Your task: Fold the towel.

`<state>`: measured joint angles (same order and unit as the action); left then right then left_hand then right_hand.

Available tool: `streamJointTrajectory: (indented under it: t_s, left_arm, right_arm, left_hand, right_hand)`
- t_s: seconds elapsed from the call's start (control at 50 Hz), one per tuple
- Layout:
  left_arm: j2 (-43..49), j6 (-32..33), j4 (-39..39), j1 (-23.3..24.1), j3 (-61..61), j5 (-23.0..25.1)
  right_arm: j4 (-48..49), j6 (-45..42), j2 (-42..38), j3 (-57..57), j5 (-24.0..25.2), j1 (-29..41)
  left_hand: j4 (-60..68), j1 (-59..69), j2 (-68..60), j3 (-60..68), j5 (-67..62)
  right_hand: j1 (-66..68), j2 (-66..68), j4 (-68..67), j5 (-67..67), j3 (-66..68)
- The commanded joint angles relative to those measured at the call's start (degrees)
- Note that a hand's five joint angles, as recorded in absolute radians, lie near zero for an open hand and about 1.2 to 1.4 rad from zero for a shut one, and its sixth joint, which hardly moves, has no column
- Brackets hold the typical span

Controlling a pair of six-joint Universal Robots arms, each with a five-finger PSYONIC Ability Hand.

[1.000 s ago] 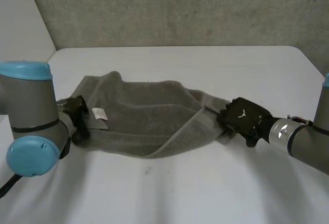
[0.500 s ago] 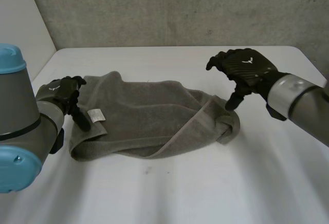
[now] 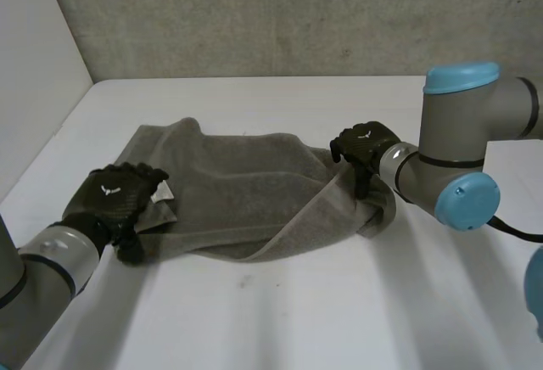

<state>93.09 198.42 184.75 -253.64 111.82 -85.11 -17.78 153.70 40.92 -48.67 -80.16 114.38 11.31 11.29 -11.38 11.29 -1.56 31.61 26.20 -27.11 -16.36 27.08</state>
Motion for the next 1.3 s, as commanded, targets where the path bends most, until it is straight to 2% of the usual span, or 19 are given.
streamJointTrajectory:
  t_s: [0.02, 0.06, 0.08, 0.1, 0.12, 0.16, 0.46, 0.5, 0.52, 0.54, 0.6, 0.62, 0.82, 1.0, 1.04, 1.08, 1.14, 1.2, 1.3]
  left_arm:
    - [-0.8, 5.7, 0.4, -4.0, 4.0, 6.5]
    - [-0.9, 5.8, 0.6, -4.4, 4.6, 7.7]
    - [-1.0, 5.8, 1.1, -4.6, 5.2, 8.7]
    - [-1.0, 5.8, 1.7, -4.7, 5.5, 9.6]
    - [-1.0, 5.8, 1.7, -4.7, 5.5, 9.6]
    - [-1.0, 5.9, 2.6, -4.7, 6.0, 10.8]
    - [0.1, 5.9, 5.0, -4.8, 5.2, 11.0]
    - [0.1, 5.8, 5.1, -4.8, 5.2, 11.0]
    - [0.1, 5.8, 5.1, -4.8, 5.1, 11.0]
    - [0.1, 5.8, 5.1, -4.8, 5.2, 11.0]
    - [0.0, 5.8, 5.2, -4.8, 5.2, 11.0]
    - [0.0, 5.8, 5.2, -4.8, 5.2, 11.0]
    - [0.1, 5.8, 5.1, -4.8, 5.3, 11.0]
    - [0.2, 5.7, 5.2, -4.7, 5.7, 11.1]
    - [0.3, 5.8, 5.2, -4.7, 5.7, 11.1]
    - [0.4, 5.8, 5.2, -4.7, 5.8, 11.0]
    - [0.5, 5.6, 5.2, -4.6, 5.8, 10.9]
    - [0.7, 5.5, 5.1, -4.2, 5.8, 10.9]
    - [1.2, 5.1, 5.2, -3.4, 5.3, 10.9]
  right_arm:
    - [-1.7, 0.2, -4.3, 3.8, 0.0, 0.0]
    - [-2.4, 0.4, -4.9, 5.0, 0.1, 0.1]
    - [-2.4, 0.4, -4.9, 5.0, 0.1, 0.1]
    - [-2.4, 0.8, -4.7, 5.3, 0.2, 0.1]
    - [-2.4, 0.8, -4.7, 5.3, 0.2, 0.1]
    - [-2.1, 2.6, -3.4, 5.4, 0.5, 0.1]
    - [-0.5, 6.4, 7.4, -1.2, 4.7, -0.6]
    - [-0.4, 6.3, 7.1, -1.5, 4.7, -0.7]
    - [-0.4, 6.3, 6.7, -1.8, 4.5, -0.7]
    - [-0.4, 6.3, 5.8, -1.8, 4.4, -0.6]
    - [-0.4, 6.3, 5.0, -1.7, 4.3, -0.6]
    - [-0.3, 6.3, 4.0, -1.3, 4.2, -0.6]
    - [-0.2, 6.1, -1.2, 2.2, 2.7, -0.6]
    - [-0.3, 4.9, -4.2, 4.8, 1.5, -0.6]
    - [-0.3, 4.9, -4.5, 5.1, 1.1, -0.6]
    - [-1.0, 4.8, -4.6, 5.3, 1.1, -0.4]
    - [-1.0, 4.7, -4.1, 5.2, 1.1, -0.3]
    - [-1.1, 4.9, -1.8, 4.7, 1.3, 0.1]
    - [-0.4, 8.8, 9.2, -1.4, 2.9, 0.1]
  left_hand:
    - [1.9, 1.9, -1.9, 2.0, -1.7]
    - [1.9, 1.9, -1.9, 2.0, -1.7]
    - [1.9, 1.9, -1.9, 2.0, -1.7]
    - [2.3, 2.3, -2.2, 2.3, -2.0]
    - [2.3, 2.3, -2.2, 2.3, -2.0]
    - [2.4, 2.5, -2.4, 2.5, -2.2]
    - [3.8, 3.8, -3.7, 3.8, -3.5]
    - [3.8, 3.8, -3.7, 3.8, -3.5]
    - [3.8, 3.8, -3.7, 3.8, -3.5]
    - [3.8, 3.8, -3.7, 3.8, -3.5]
    - [3.8, 3.8, -3.7, 3.8, -3.5]
    - [3.8, 3.8, -3.7, 3.8, -3.5]
    - [3.6, 3.6, -3.5, 3.6, -3.4]
    - [3.3, 3.3, -3.2, 3.3, -3.0]
    - [3.3, 3.3, -3.2, 3.3, -3.0]
    - [3.4, 3.5, -3.4, 3.5, -3.2]
    - [3.8, 3.8, -3.7, 3.8, -3.5]
    - [7.5, 7.5, -7.4, 7.5, -7.2]
    - [14.0, 14.1, -14.0, 14.1, -13.8]
  right_hand:
    - [3.7, 9.1, -8.2, -9.0, 8.2]
    - [17.6, 23.0, -22.1, -22.8, 22.1]
    - [17.7, 23.1, -22.2, -22.9, 22.2]
    - [28.0, 33.4, -32.5, -33.2, 32.5]
    - [28.1, 33.5, -32.6, -33.3, 32.6]
    - [48.3, 53.7, -52.8, -53.6, 52.8]
    - [48.4, 53.8, -52.9, -53.6, 52.9]
    - [43.1, 48.5, -47.6, -48.3, 47.6]
    - [27.4, 32.8, -31.9, -32.7, 31.9]
    - [21.1, 26.5, -25.6, -26.3, 25.6]
    - [15.6, 21.1, -20.2, -20.9, 20.2]
    - [8.7, 14.1, -13.2, -13.9, 13.2]
    - [6.2, 11.6, -10.7, -11.5, 10.8]
    - [9.9, 15.3, -14.4, -15.2, 14.4]
    - [16.2, 21.6, -20.7, -21.4, 20.7]
    - [42.1, 47.5, -46.6, -47.3, 46.6]
    - [48.4, 53.8, -52.9, -53.6, 52.9]
    - [48.4, 53.8, -52.9, -53.6, 52.9]
    - [48.4, 53.8, -52.9, -53.6, 52.9]
